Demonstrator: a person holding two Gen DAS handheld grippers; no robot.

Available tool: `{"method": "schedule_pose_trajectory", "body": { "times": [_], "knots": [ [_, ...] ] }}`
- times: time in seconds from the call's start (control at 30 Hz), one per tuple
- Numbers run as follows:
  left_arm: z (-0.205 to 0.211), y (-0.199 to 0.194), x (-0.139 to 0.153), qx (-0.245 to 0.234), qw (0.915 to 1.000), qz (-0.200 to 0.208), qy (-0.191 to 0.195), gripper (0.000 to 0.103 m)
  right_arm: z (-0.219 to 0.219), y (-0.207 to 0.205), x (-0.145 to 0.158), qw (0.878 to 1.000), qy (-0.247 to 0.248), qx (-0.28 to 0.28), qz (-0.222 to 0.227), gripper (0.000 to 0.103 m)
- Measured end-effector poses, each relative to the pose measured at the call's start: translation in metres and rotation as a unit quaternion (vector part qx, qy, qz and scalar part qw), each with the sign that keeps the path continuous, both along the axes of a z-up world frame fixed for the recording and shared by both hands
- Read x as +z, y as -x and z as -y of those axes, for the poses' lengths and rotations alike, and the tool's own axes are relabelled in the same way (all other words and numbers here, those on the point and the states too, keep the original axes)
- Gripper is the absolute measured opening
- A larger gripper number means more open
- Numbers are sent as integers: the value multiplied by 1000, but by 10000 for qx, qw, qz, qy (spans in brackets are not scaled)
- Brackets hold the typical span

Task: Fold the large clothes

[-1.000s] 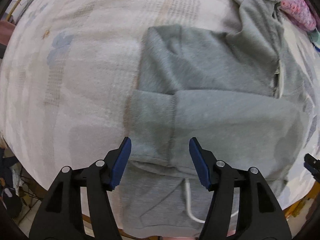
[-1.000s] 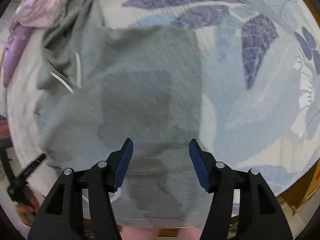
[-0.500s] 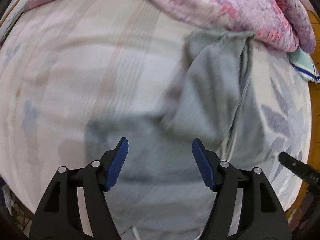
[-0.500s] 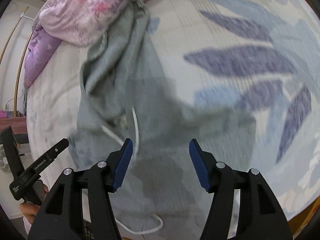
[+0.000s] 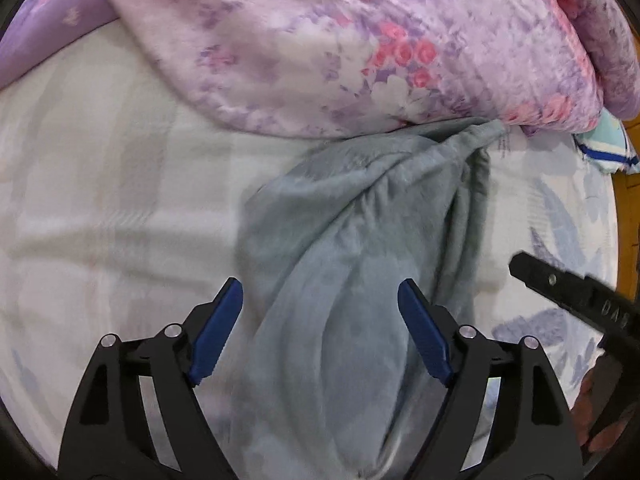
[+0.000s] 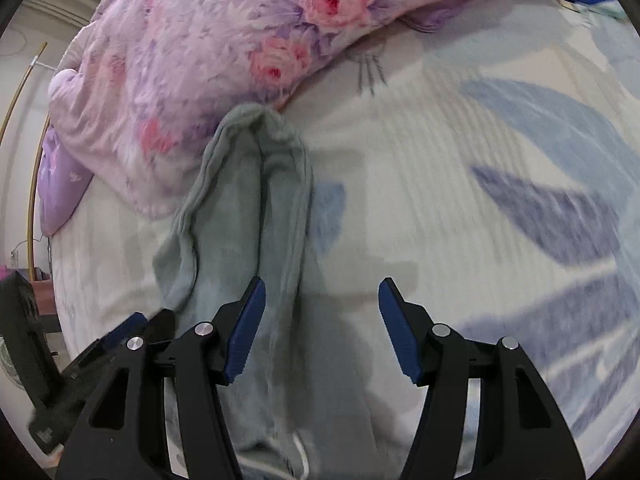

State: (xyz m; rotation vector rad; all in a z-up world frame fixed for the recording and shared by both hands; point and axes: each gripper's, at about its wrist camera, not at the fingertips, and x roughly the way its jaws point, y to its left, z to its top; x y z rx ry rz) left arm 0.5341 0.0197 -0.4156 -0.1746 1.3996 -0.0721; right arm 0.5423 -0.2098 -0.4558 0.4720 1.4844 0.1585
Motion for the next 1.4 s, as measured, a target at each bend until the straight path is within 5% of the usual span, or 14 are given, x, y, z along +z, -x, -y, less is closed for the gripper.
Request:
{"method": "schedule_pose_trajectory", "body": {
  "times": [0.07, 0.13, 0.23, 0.3, 0.37, 0.4, 0.67, 1.03, 1.2, 1.3, 1.4],
  "knots": [
    [5, -7, -12, -235, 9996, 131, -49, 77, -6, -13, -20, 9985, -468, 85, -285, 66],
    [7, -11, -24, -530, 9986, 47, -26, 36, -11, -24, -32, 9990, -252, 128, -346, 66],
    [-1, -13, -29, -608, 9980, 121, -139, 21, -22, -35, -43, 9987, 159, 415, -237, 65],
    [-11, -13, -21, -445, 9986, 266, -136, 18, -24, -39, -40, 9985, 359, 395, -142, 57],
    [-20, -12, -9, -249, 9985, 444, -185, 17, -27, -41, -30, 9975, 414, 540, 171, 13],
    [-24, -12, -3, -159, 9982, 528, -221, 16, -28, -42, -24, 9975, 291, 591, 262, 10],
    [-34, 12, 56, 127, 9928, 1119, -409, 14, -29, -11, 44, 9934, 15, 594, 980, 10],
    [-34, 138, 156, 82, 9775, 2062, -433, 14, -29, 137, 168, 9659, -552, 1499, 2040, 10],
    [-37, 227, 165, 67, 9857, 1675, -149, 14, -31, 242, 162, 9666, -546, 2033, 1464, 10],
    [-30, 289, 135, -118, 9948, 1009, -85, 14, -30, 296, 129, 9721, -530, 2146, 788, 11],
    [-26, 327, 87, -225, 9996, 83, -173, 14, -34, 346, 58, 9680, -72, 2381, -792, 13]
  ]
}}
